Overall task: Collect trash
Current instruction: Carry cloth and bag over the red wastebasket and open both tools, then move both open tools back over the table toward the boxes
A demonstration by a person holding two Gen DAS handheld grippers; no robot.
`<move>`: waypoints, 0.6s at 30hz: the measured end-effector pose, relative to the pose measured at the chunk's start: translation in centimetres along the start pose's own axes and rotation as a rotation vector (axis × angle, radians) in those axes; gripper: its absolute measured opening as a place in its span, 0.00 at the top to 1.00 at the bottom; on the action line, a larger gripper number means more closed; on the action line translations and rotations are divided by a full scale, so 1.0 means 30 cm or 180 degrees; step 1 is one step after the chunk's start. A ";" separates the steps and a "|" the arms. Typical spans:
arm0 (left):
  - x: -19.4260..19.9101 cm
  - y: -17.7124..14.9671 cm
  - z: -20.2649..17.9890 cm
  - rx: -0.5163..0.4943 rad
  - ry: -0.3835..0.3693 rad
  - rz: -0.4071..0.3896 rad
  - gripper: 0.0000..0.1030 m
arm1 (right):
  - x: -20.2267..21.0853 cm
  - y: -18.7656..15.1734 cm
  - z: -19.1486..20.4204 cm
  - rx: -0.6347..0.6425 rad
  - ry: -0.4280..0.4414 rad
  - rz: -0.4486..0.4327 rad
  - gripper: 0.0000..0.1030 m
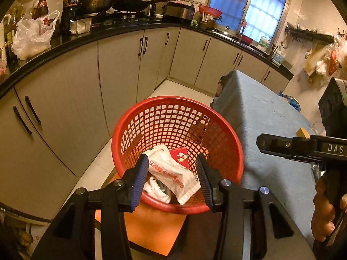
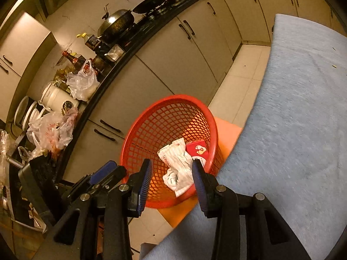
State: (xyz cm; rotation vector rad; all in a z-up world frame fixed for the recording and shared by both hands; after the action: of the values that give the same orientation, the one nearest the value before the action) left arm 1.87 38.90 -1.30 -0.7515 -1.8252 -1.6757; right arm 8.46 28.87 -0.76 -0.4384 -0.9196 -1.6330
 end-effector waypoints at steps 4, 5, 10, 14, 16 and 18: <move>0.043 -0.012 -0.029 0.0009 -0.0017 -0.0040 0.57 | 0.060 -0.031 -0.021 -0.0025 0.0038 -0.0049 0.60; 0.054 -0.014 -0.040 0.0008 -0.0028 -0.0052 0.57 | 0.080 -0.041 -0.027 -0.0025 0.0052 -0.0072 0.59; 0.109 -0.019 -0.156 -0.0102 -0.0161 -0.0128 0.57 | 0.182 -0.097 -0.066 -0.0033 0.0085 -0.0176 0.59; 0.127 -0.007 -0.299 -0.0265 -0.0315 -0.0165 0.55 | 0.298 -0.133 -0.151 -0.0093 0.0052 -0.0334 0.59; 0.122 0.001 -0.397 -0.0389 -0.0423 -0.0160 0.54 | 0.372 -0.141 -0.214 -0.0164 0.0017 -0.0434 0.60; 0.108 0.005 -0.497 -0.0499 -0.0531 -0.0126 0.53 | 0.454 -0.144 -0.289 -0.0259 -0.0031 -0.0559 0.59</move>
State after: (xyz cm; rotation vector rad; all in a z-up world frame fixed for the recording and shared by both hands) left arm 0.05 24.18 2.27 -0.9524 -1.8452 -1.8469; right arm 2.24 13.63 2.06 -0.4315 -0.9224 -1.8346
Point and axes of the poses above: each gripper's, at about its wrist camera, not at the fingertips, and x roughly against the way its jaws point, z to its left, y to its top, the point moved 10 cm from there along -x, roughly the way its jaws point, and after that the axes turned 12 degrees about -x, right-handed, at the moved point
